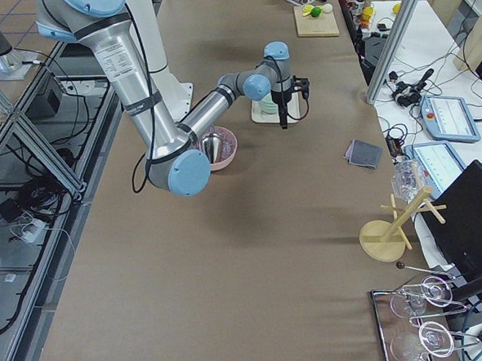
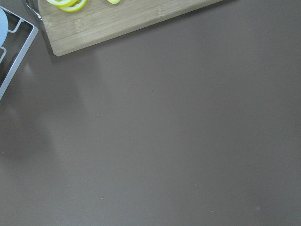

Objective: Stack green bowls together

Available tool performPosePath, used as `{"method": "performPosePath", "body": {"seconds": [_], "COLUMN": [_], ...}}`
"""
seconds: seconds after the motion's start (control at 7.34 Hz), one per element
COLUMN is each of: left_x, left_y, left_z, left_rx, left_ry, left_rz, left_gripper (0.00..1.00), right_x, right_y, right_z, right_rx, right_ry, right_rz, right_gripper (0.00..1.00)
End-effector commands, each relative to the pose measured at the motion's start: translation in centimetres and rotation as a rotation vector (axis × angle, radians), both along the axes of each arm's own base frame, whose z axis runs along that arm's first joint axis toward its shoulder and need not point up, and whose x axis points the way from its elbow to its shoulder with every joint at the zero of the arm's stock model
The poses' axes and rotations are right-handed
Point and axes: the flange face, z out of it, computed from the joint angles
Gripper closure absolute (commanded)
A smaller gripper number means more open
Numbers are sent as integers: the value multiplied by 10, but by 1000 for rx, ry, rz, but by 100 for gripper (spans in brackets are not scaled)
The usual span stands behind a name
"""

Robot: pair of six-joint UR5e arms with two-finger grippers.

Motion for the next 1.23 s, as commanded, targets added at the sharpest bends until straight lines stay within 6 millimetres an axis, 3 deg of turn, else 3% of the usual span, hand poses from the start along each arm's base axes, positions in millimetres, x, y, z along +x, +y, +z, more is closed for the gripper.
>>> {"method": "performPosePath", "body": {"seconds": [0.0,0.27,0.41,0.68,0.82,0.95,1.09], "left_x": [-1,-7,-7,-9,-9,-8,-7], "left_y": [6,9,15,17,17,22,21], "left_z": [6,7,14,17,19,21,18], "left_rx": [-14,-60,-73,-86,-86,-89,-84], "left_ry": [0,0,-4,-9,-9,-3,-1], "left_rz": [-4,-60,-59,-66,-63,-60,-61], "left_gripper": [2,2,2,2,2,2,2], "right_x": [105,211,250,313,345,355,365], "right_y": [-3,8,18,57,62,73,83], "right_z": [78,158,190,253,277,297,302], "right_rx": [33,75,82,49,1,-42,-45], "right_ry": [37,85,113,159,158,154,127], "right_rz": [-105,-185,-215,-237,-176,-158,-146], "right_gripper": [0,0,0,0,0,0,0]}}
